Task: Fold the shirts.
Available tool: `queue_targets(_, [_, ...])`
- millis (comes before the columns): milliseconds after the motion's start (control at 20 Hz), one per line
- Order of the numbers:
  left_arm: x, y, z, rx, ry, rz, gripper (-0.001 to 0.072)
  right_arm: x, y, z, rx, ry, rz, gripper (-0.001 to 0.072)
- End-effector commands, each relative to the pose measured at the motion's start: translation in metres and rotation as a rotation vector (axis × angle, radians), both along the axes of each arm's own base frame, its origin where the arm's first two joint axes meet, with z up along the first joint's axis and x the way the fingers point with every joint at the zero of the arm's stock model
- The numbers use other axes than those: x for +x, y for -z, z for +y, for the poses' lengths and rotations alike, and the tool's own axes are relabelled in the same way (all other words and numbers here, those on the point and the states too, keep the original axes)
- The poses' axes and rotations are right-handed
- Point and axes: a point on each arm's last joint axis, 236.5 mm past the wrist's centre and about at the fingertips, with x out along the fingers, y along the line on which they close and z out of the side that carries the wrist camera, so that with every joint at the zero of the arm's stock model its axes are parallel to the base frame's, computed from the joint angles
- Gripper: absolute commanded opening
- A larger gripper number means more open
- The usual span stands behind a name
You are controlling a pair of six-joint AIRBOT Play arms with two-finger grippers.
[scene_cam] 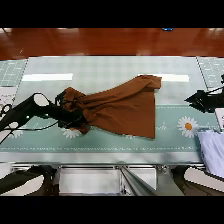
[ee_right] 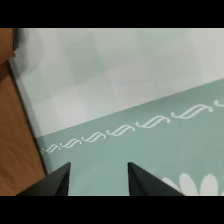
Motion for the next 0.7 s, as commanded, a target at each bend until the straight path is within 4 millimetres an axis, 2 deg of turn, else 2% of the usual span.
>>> queue_targets(0, [0.01, 0.011, 0.0, 0.013, -0.047, -0.007, 0.0506, -0.001, 0.0, 0.003, 0.01, -0.005, 0.0, 0.0409])
queue_targets(100, [0.008, 0.016, 0.001, 0.016, -0.046, 0.011, 0.0502, -0.001, 0.0, 0.003, 0.01, -0.005, 0.001, 0.0409])
queue_targets(150, [0.007, 0.019, 0.001, 0.018, -0.046, 0.019, 0.0444, -0.001, 0.0, 0.003, 0.01, -0.005, 0.001, 0.0409])
queue_targets(200, [0.007, 0.021, 0.001, 0.019, -0.035, 0.019, 0.0169, -0.001, 0.0, 0.003, 0.011, -0.006, 0.002, 0.0409])
queue_targets(250, [0.008, 0.02, 0.001, 0.018, -0.008, -0.005, 0.0022, -0.002, 0.0, 0.003, 0.014, -0.008, 0.004, 0.0409])
queue_targets(450, [0.015, -0.001, -0.003, -0.014, 0.09, -0.037, 0.0019, -0.012, 0.005, 0.004, 0.001, -0.038, 0.041, 0.0409])
queue_targets(550, [0.019, -0.015, -0.003, -0.035, 0.128, -0.043, 0.0019, -0.028, 0.011, 0.006, -0.002, -0.076, 0.096, 0.0409])
queue_targets(650, [0.022, -0.029, -0.003, -0.052, 0.167, -0.055, 0.0019, -0.047, 0.022, 0.022, 0.058, -0.087, 0.157, 0.0409])
